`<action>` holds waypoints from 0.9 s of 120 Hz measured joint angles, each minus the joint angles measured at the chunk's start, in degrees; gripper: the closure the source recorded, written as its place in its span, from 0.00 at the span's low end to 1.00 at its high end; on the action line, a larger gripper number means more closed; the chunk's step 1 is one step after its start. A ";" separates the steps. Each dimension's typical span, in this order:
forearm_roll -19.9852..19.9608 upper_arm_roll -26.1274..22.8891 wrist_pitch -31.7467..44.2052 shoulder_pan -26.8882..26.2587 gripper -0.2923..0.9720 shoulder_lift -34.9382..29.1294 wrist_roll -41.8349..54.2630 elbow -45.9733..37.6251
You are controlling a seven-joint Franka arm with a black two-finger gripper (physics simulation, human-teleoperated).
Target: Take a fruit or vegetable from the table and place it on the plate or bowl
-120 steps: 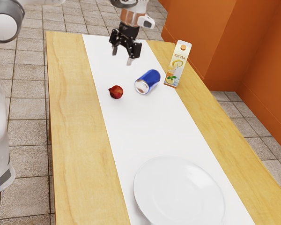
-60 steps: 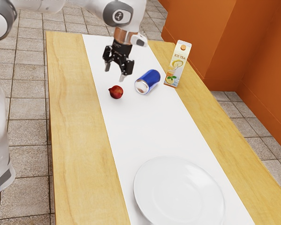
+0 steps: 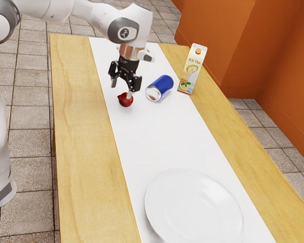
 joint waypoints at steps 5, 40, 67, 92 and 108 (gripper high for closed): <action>0.02 0.30 0.43 -0.03 0.25 -0.01 -0.04 -0.06; 0.08 1.37 2.20 0.00 0.25 2.64 -0.23 0.21; 0.07 2.12 4.44 0.10 0.25 4.32 -0.32 0.31; 0.01 2.61 6.91 -0.10 0.25 6.48 -0.33 0.39; 0.05 3.34 7.99 0.12 0.25 6.64 -0.30 0.37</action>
